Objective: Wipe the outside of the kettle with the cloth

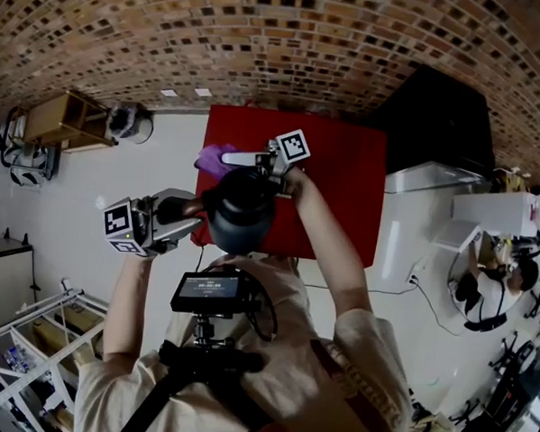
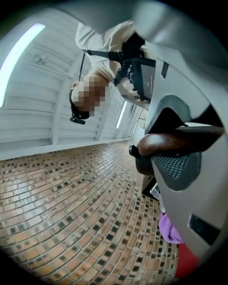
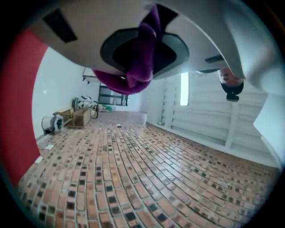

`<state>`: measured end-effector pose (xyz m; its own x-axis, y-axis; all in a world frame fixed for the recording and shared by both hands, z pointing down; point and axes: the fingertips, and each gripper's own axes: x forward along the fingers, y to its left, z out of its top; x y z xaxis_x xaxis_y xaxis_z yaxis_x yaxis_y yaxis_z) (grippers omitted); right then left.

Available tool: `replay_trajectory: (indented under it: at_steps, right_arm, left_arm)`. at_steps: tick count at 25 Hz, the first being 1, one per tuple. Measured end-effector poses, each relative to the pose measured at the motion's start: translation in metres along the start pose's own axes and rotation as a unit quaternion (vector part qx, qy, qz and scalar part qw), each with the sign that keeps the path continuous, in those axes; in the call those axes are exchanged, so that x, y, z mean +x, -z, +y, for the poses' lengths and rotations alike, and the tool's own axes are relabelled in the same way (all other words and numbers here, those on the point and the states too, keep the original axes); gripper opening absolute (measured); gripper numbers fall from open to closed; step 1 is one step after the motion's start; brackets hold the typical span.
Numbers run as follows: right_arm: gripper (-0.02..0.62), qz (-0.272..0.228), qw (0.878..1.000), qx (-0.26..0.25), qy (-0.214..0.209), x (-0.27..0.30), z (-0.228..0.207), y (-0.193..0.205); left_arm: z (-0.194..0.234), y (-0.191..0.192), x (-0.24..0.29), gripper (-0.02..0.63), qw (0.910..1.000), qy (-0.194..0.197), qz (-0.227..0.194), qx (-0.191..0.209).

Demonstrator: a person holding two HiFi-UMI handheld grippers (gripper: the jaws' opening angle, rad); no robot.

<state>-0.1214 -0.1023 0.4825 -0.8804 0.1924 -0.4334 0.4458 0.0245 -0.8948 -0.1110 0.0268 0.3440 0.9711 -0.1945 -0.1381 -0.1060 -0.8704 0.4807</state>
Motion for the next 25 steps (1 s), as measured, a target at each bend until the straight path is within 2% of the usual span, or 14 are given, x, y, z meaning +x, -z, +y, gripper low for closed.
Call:
replay_trajectory:
  at_steps: [2,4,6,7,10,13,14,16,19,20,21,22,24,25]
  right_arm:
    - [0.078,-0.032,0.999,-0.030,0.031,-0.025,0.012,-0.004]
    - [0.078,-0.073,0.990,-0.084,0.082,-0.061,0.036,0.000]
    - [0.078,-0.112,0.971,-0.154,0.141,-0.093,0.067,0.007]
    - [0.078,-0.128,0.957,-0.193,0.172,-0.102,0.083,0.013]
    - [0.078,-0.139,0.897,-0.330,0.260,-0.082,0.124,0.033]
    - [0.078,-0.053,0.824,-0.460,0.325,-0.008,0.116,0.059]
    - [0.078,-0.021,0.808,-0.484,0.336,0.016,0.105,0.066]
    - [0.078,0.019,0.785,-0.507,0.356,0.055,0.080,0.072]
    - [0.078,0.046,0.728,-0.549,0.408,0.073,0.059,0.071]
    - [0.078,0.040,0.717,-0.556,0.417,0.065,0.058,0.069]
    - [0.077,0.022,0.720,-0.557,0.414,0.053,0.061,0.067]
    - [0.077,-0.005,0.735,-0.547,0.400,0.039,0.067,0.064]
    - [0.075,-0.063,0.776,-0.505,0.373,0.008,0.082,0.054]
    - [0.075,-0.085,0.787,-0.485,0.371,-0.008,0.087,0.047]
  left_arm:
    - [0.009,0.000,-0.002,0.110,0.9994,-0.034,0.002,0.005]
    - [0.023,-0.003,-0.011,0.112,0.9972,-0.074,-0.002,0.007]
    - [0.040,-0.006,-0.026,0.114,0.9932,-0.115,-0.015,0.003]
    - [0.049,-0.007,-0.033,0.114,0.9907,-0.134,-0.024,0.000]
    - [0.072,-0.007,-0.052,0.115,0.9818,-0.186,-0.040,-0.010]
    - [0.091,-0.005,-0.059,0.117,0.9757,-0.215,-0.037,-0.015]
    - [0.096,-0.005,-0.058,0.117,0.9751,-0.219,-0.034,-0.017]
    - [0.104,-0.002,-0.052,0.117,0.9746,-0.221,-0.030,-0.022]
    - [0.108,-0.001,-0.045,0.117,0.9739,-0.223,-0.031,-0.029]
    - [0.108,-0.002,-0.045,0.117,0.9743,-0.221,-0.033,-0.030]
    - [0.106,-0.004,-0.045,0.118,0.9756,-0.215,-0.036,-0.029]
    - [0.104,-0.006,-0.044,0.118,0.9773,-0.207,-0.038,-0.029]
    - [0.099,-0.010,-0.044,0.120,0.9807,-0.188,-0.045,-0.029]
    - [0.097,-0.013,-0.044,0.120,0.9822,-0.179,-0.049,-0.028]
